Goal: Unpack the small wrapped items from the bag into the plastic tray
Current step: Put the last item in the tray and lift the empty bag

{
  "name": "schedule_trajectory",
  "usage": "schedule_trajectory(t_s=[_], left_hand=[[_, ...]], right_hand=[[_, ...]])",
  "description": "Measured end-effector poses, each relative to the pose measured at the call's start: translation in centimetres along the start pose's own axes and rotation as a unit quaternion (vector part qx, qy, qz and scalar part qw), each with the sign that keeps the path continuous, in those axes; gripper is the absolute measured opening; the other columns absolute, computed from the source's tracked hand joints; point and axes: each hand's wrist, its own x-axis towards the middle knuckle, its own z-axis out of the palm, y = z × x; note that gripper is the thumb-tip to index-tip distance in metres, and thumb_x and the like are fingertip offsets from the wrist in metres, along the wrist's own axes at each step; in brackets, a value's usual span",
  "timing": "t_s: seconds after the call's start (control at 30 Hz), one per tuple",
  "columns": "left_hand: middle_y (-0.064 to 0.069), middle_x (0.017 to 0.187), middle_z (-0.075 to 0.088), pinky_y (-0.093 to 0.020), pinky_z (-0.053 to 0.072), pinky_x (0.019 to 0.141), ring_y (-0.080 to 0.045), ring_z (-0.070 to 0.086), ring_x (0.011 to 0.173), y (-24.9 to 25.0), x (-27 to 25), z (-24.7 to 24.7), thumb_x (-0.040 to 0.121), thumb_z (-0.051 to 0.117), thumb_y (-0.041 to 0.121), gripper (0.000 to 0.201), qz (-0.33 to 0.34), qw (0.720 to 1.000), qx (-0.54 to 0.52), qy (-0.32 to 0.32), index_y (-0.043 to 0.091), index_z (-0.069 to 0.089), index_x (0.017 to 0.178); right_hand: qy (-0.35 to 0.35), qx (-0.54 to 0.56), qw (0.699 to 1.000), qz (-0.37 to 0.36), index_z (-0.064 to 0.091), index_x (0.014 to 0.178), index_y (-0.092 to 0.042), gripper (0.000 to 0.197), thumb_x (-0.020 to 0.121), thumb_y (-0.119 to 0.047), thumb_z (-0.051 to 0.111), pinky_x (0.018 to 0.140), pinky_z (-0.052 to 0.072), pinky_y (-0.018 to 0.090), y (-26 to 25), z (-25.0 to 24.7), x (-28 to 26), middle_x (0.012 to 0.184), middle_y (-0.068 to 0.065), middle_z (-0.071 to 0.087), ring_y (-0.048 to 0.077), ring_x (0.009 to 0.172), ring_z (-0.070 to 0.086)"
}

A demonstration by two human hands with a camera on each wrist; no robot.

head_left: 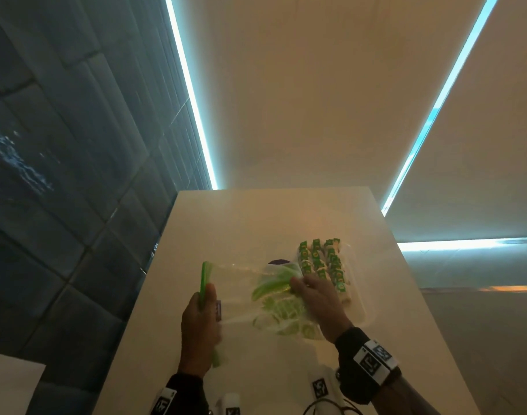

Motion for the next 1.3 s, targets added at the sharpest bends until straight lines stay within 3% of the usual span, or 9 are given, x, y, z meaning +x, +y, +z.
schedule_trajectory(t_s=[0.13,0.23,0.37,0.47,0.6,0.7,0.8,0.93,1.3], left_hand=[[0.001,0.057,0.043,-0.021,0.033,0.038,-0.011,0.038,0.043,0.4,-0.8,-0.2,0.092,0.044,0.053,0.041,-0.001,0.997,-0.046,-0.059,0.014,0.049,0.079],[-0.006,0.060,0.045,-0.022,0.034,0.037,-0.015,0.040,0.044,0.4,-1.0,0.3,0.099,0.035,0.048,0.043,-0.015,0.999,-0.040,-0.021,0.010,0.050,0.085],[-0.012,0.070,0.056,-0.043,0.047,0.056,-0.029,0.055,0.063,0.3,-1.1,0.4,0.102,0.040,0.035,0.035,0.068,0.992,0.072,0.073,0.010,0.050,0.080],[0.000,0.089,0.062,-0.034,0.052,0.064,-0.025,0.064,0.083,0.8,-0.7,-1.1,0.093,0.060,0.027,0.013,0.158,0.972,0.161,0.065,0.017,0.053,0.096],[0.022,0.124,0.048,-0.028,0.043,0.095,0.000,0.046,0.113,2.8,0.1,-1.2,0.070,0.078,0.053,0.072,0.220,0.919,0.292,-0.148,0.033,0.046,0.132],[0.012,0.112,0.067,-0.034,0.053,0.092,-0.008,0.064,0.100,4.4,-0.5,0.4,0.071,0.079,0.050,0.058,0.126,0.842,0.382,-0.360,0.026,0.061,0.120],[-0.011,0.079,0.074,-0.040,0.058,0.074,-0.023,0.070,0.071,3.6,-0.3,0.4,0.083,0.075,0.016,0.013,0.056,0.906,0.217,-0.359,0.006,0.071,0.092],[-0.018,0.077,0.071,-0.042,0.056,0.063,-0.026,0.068,0.062,2.6,0.0,-0.2,0.086,0.070,0.012,0.013,0.015,0.977,0.051,-0.207,0.001,0.066,0.091],[-0.022,0.073,0.068,-0.036,0.056,0.052,-0.031,0.064,0.055,2.9,-1.4,0.2,0.100,0.048,0.014,0.024,0.014,0.975,-0.061,-0.214,0.027,0.064,0.113]], right_hand=[[-0.129,0.122,0.982,0.063,0.065,0.114,-0.001,0.042,0.098,-0.038,0.053,0.087,0.057,0.048,-0.6,-0.8,0.2,0.107,0.020,0.071,0.036,0.098,0.069],[-0.052,0.062,0.996,0.041,0.064,0.104,0.006,0.036,0.097,-0.028,0.055,0.071,0.059,0.037,-0.7,-0.4,0.7,0.090,0.020,0.067,0.027,0.076,0.067],[0.047,-0.003,0.998,-0.039,0.066,0.091,0.005,0.027,0.097,-0.019,0.057,0.074,0.057,0.053,-0.1,-0.4,1.3,0.089,0.029,0.066,0.040,0.075,0.065],[0.003,-0.067,0.990,-0.124,0.068,0.086,-0.002,0.021,0.096,-0.016,0.058,0.068,0.059,0.039,-1.0,-1.3,1.0,0.083,0.015,0.070,0.034,0.076,0.068],[-0.187,-0.161,0.952,-0.180,0.072,0.089,-0.014,0.021,0.096,-0.028,0.058,0.056,0.050,0.042,-2.1,-1.8,0.6,0.077,0.012,0.065,0.033,0.061,0.058],[-0.229,-0.160,0.942,-0.188,0.073,0.090,-0.022,0.023,0.096,-0.036,0.056,0.054,0.048,0.053,-2.6,-1.1,0.4,0.077,0.028,0.059,0.046,0.059,0.054],[-0.150,-0.082,0.975,-0.145,0.073,0.089,-0.025,0.031,0.093,-0.050,0.055,0.067,0.055,0.050,-3.4,-1.9,0.1,0.078,0.018,0.064,0.034,0.067,0.062],[-0.114,0.090,0.989,0.009,0.065,0.119,-0.009,0.073,0.080,-0.071,0.055,0.087,0.053,0.045,-1.4,-4.0,0.3,0.114,0.020,0.067,0.032,0.100,0.065],[-0.185,0.116,0.976,0.013,0.060,0.121,0.003,0.040,0.085,-0.015,0.062,0.052,0.055,0.027,-0.6,-2.0,-1.4,0.084,0.018,0.063,0.019,0.060,0.062]])
